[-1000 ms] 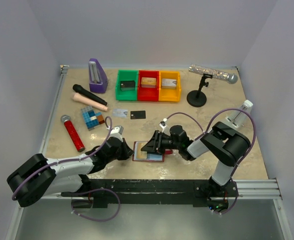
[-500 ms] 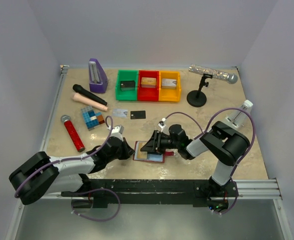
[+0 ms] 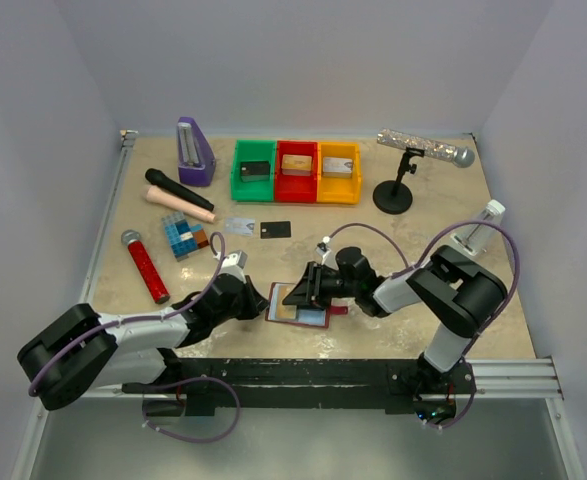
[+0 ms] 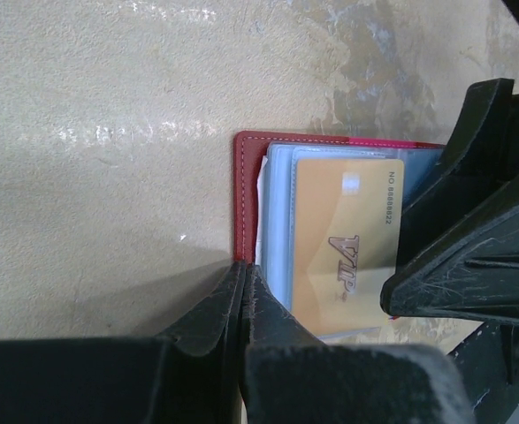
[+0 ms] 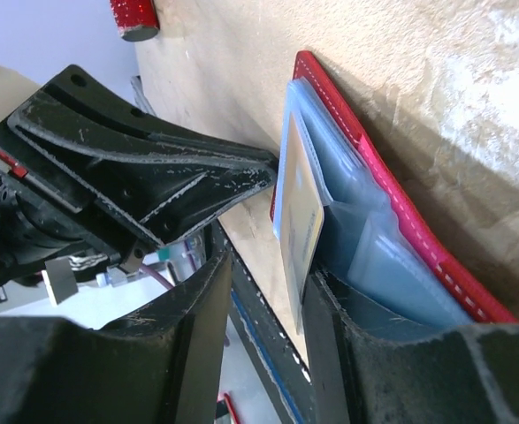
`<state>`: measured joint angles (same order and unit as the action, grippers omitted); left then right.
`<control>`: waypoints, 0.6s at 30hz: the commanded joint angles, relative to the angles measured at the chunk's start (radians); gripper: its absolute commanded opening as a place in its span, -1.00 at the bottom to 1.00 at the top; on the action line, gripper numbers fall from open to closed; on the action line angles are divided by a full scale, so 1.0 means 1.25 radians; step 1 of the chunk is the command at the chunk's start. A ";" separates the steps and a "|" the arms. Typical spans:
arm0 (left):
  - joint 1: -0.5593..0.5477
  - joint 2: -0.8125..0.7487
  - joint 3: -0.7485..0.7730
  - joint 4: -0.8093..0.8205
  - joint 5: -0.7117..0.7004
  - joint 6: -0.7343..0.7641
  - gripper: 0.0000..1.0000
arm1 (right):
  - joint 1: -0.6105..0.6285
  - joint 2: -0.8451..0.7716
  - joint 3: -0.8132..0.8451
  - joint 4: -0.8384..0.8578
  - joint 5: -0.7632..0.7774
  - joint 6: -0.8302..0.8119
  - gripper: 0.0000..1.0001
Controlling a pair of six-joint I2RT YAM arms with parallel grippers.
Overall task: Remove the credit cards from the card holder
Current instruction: Remove the credit card from the card holder.
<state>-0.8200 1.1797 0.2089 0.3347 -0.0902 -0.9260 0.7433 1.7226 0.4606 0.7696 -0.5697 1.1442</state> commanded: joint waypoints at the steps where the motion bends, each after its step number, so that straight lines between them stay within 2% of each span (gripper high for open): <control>1: -0.003 -0.003 -0.019 -0.051 -0.014 -0.011 -1.00 | 0.002 -0.066 0.019 -0.061 0.009 -0.049 -0.21; 13: -0.003 -0.021 -0.019 -0.079 -0.038 -0.013 -1.00 | 0.002 -0.113 0.013 -0.132 0.025 -0.076 -0.25; 18: -0.002 -0.093 -0.021 -0.100 -0.049 -0.004 -1.00 | 0.002 -0.124 0.020 -0.164 0.030 -0.086 -0.30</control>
<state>-0.8204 1.1305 0.2008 0.2729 -0.1165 -0.9428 0.7441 1.6024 0.4606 0.5880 -0.5510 1.0683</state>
